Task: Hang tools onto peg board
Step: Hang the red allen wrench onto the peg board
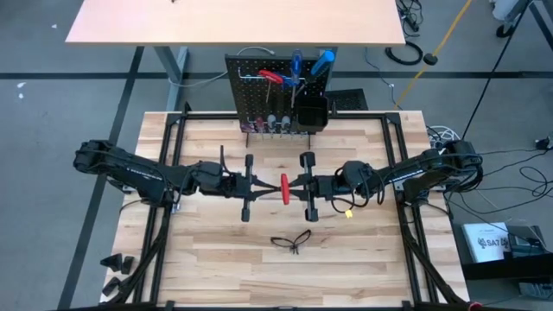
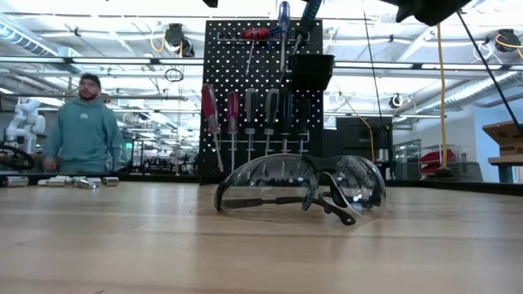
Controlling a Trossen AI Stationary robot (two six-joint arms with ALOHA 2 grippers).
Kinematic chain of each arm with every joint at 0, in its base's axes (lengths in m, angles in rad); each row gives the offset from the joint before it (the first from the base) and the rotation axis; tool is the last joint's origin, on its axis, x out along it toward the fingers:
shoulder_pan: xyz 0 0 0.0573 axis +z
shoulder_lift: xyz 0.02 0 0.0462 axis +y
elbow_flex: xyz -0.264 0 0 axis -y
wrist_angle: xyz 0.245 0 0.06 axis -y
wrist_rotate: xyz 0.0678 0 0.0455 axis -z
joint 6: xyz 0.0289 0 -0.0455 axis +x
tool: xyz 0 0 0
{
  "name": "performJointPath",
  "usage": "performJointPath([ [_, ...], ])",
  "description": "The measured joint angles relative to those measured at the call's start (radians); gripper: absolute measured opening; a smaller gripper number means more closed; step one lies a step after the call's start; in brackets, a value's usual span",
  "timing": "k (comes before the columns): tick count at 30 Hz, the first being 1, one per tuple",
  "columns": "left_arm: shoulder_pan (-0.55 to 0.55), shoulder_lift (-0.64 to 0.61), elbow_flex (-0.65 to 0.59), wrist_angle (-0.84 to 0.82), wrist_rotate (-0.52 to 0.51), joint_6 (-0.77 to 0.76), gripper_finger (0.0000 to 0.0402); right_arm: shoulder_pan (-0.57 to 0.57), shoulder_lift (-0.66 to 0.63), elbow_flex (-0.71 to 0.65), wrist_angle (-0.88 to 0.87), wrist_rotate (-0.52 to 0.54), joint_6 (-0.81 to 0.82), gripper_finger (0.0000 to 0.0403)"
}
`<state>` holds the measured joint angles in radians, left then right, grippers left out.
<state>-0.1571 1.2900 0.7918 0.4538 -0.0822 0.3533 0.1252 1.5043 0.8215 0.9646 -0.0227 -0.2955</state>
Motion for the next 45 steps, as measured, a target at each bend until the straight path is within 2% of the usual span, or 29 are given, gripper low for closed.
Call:
performJointPath([
  [6,0.001,0.000,0.000,-0.002,0.000,0.001,0.0006,-0.002,0.000,0.000,-0.005,0.000,-0.005,0.0009],
  [12,0.000,0.000,0.000,0.011,-0.042,0.000,0.0004,-0.001,-0.040,-0.001,-0.090,0.073,0.013,0.0074],
  [17,0.000,-0.011,0.000,0.014,-0.180,0.000,0.0003,-0.002,-0.139,-0.001,-0.324,0.272,0.021,0.0150],
  [20,0.000,-0.014,0.000,0.081,-0.352,-0.005,0.0003,-0.002,-0.216,-0.001,-0.490,0.368,-0.023,0.0184],
  [23,0.018,-0.011,0.000,0.174,-0.494,0.012,0.0003,-0.002,-0.272,-0.001,-0.634,0.392,-0.020,0.0205],
  [27,0.096,0.006,0.000,0.235,-0.569,0.018,0.0003,-0.001,-0.303,-0.001,-0.716,0.391,0.052,0.0214],
  [34,0.247,0.018,0.000,0.248,-0.569,-0.008,0.0002,-0.001,-0.300,-0.001,-0.752,0.388,0.132,0.0211],
  [40,0.357,0.018,0.000,0.242,-0.449,-0.062,0.0002,-0.001,-0.300,-0.001,-0.769,0.388,0.180,0.0211],
  [45,0.442,0.018,0.000,0.244,-0.396,-0.162,0.0002,-0.001,-0.300,-0.001,-0.775,0.388,0.213,0.0211],
])
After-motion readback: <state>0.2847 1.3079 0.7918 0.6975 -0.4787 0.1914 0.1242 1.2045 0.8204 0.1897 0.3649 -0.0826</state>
